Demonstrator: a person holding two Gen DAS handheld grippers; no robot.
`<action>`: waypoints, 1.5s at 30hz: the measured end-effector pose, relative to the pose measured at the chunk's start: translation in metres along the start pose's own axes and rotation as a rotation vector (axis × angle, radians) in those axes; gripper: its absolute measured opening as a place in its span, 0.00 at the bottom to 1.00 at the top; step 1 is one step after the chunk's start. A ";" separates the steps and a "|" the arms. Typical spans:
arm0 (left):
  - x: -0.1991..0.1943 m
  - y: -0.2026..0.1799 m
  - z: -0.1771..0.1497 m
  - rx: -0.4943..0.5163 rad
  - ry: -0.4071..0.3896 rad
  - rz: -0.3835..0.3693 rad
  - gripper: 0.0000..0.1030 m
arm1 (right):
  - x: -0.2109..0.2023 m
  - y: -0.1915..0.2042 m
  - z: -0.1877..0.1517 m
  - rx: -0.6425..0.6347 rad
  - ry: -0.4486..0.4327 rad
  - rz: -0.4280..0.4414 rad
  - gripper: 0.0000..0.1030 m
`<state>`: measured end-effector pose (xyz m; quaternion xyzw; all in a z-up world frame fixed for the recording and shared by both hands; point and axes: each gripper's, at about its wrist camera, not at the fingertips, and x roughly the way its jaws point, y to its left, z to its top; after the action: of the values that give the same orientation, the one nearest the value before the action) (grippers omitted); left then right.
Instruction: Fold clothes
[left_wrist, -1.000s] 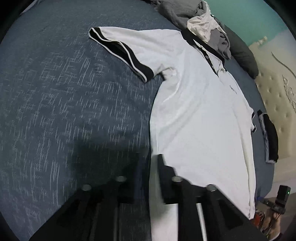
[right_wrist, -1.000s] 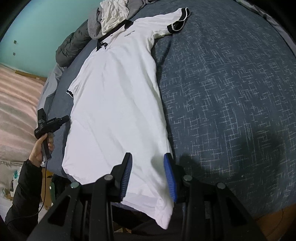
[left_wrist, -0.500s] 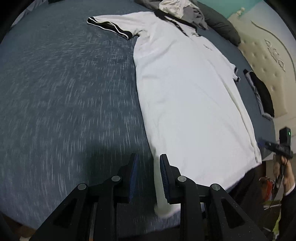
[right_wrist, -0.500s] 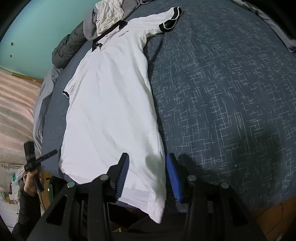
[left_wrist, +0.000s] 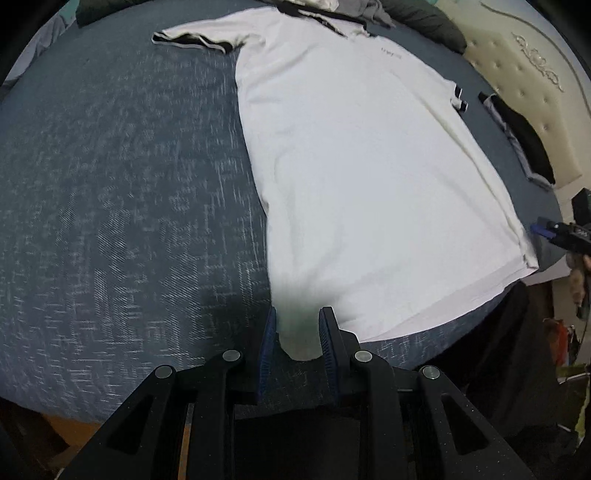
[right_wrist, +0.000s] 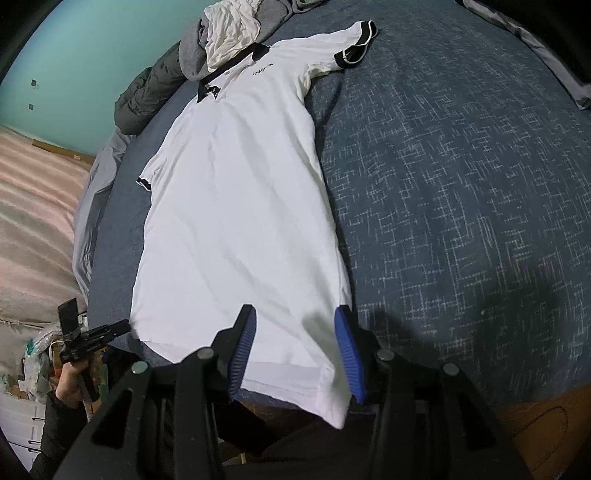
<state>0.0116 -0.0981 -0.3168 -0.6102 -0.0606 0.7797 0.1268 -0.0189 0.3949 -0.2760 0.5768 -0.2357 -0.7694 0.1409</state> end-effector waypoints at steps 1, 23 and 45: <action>0.002 0.001 0.000 -0.002 0.000 -0.005 0.25 | -0.001 0.000 -0.001 -0.001 0.000 -0.003 0.47; -0.028 0.037 0.006 -0.090 -0.075 -0.160 0.05 | -0.006 -0.006 -0.010 0.009 0.022 -0.026 0.50; -0.015 0.036 -0.002 -0.127 -0.029 -0.184 0.07 | 0.002 -0.008 -0.016 -0.008 0.056 -0.049 0.50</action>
<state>0.0125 -0.1368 -0.3119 -0.5975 -0.1675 0.7681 0.1581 -0.0043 0.3973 -0.2853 0.6031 -0.2143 -0.7571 0.1310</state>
